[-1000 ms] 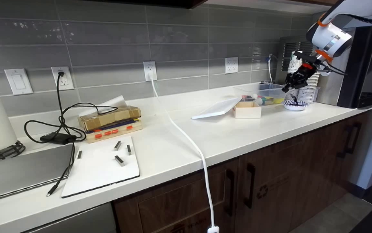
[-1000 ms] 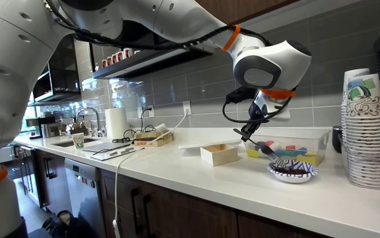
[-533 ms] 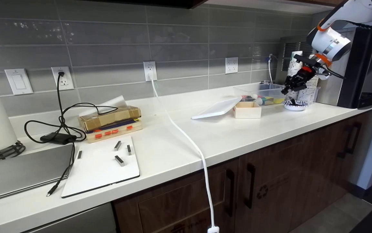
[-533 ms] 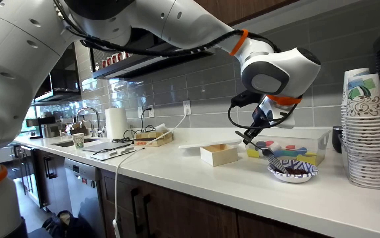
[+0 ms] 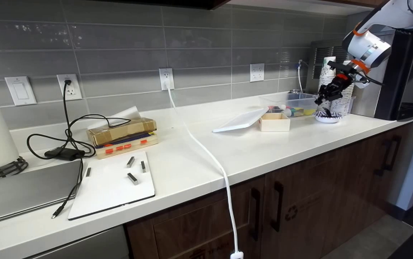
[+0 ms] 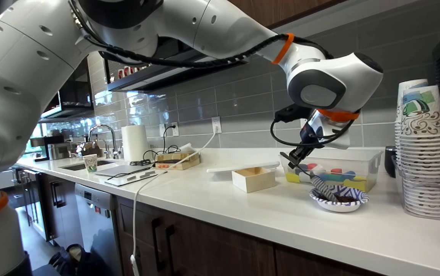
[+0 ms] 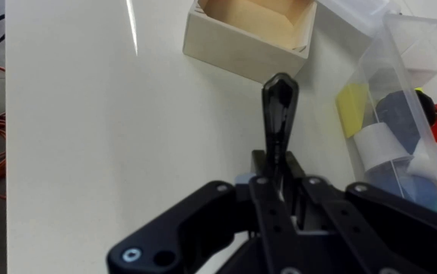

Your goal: Stir in the bowl

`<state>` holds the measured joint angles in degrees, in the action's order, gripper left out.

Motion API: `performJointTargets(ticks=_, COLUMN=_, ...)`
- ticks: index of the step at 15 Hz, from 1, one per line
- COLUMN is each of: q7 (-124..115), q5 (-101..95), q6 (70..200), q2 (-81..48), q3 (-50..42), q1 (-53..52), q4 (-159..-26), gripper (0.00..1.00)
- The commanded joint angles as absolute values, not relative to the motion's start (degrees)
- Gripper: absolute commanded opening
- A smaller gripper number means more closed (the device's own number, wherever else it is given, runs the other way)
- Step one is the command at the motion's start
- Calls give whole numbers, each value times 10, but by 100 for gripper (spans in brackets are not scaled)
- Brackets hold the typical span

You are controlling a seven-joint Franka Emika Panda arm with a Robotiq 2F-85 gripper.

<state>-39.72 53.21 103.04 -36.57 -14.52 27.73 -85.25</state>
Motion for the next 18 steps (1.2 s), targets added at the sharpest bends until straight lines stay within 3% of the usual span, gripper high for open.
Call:
performJointTargets(ticks=1, q7=-410, q5=553, q6=1036, q2=-381, q3=-147, q1=280, q4=-821, gripper=3)
performJointTargets(ticks=18, q7=-399, q5=616, q6=1018, q2=-417, q3=-121, q1=288, q4=-789, gripper=3)
